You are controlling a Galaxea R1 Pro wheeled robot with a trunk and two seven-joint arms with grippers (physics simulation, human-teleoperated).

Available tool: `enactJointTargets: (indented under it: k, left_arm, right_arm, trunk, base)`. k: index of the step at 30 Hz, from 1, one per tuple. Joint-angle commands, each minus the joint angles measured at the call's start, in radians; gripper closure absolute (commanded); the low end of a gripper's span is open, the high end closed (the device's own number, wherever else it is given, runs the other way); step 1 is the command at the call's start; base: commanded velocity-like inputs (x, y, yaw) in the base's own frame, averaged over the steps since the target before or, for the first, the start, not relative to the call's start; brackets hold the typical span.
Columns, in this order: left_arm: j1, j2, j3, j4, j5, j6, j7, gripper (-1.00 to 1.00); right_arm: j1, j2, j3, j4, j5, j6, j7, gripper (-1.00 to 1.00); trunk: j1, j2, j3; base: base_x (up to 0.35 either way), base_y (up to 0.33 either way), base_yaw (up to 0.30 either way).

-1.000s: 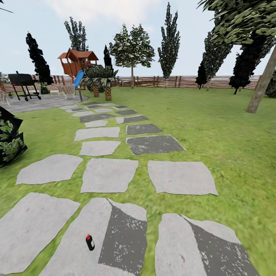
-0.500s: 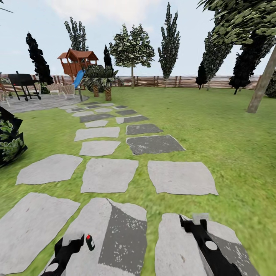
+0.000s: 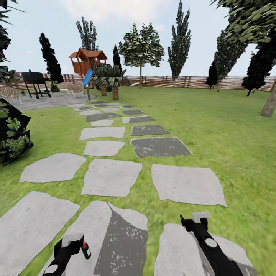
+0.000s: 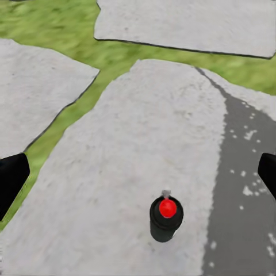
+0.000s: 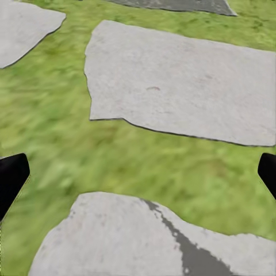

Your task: Pick up the pesticide atomizer in the garden and spray insectifuge to fully cover both potted plants in the garden.

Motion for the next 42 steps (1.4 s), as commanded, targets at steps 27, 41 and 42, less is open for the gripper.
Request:
enactJointTargets:
  k: [27, 41, 42]
  left_arm:
    - [-0.133, -0.003, -0.018, -0.030, -0.104, 0.146, -0.033, -1.00]
    - [-0.124, 0.000, -0.012, -0.012, -0.099, 0.109, -0.030, -1.00]
    - [-0.123, 0.001, -0.011, -0.008, -0.098, 0.104, -0.031, -1.00]
  right_arm:
    - [-0.003, 0.037, 0.056, -0.083, 0.014, 0.002, 0.001, -1.00]
    - [-0.002, 0.032, 0.057, -0.004, 0.016, -0.006, 0.000, -1.00]
    - [-0.002, 0.032, 0.056, -0.003, 0.016, -0.006, -0.001, -1.00]
  trunk:
    - [0.066, -0.120, -0.066]
    - [0.072, -0.123, -0.120]
    - [0.072, -0.123, -0.124]
  base:
    - [0.015, -0.004, 0.056]
    - [0.000, 0.000, 0.000]
    - [0.000, 0.000, 0.000]
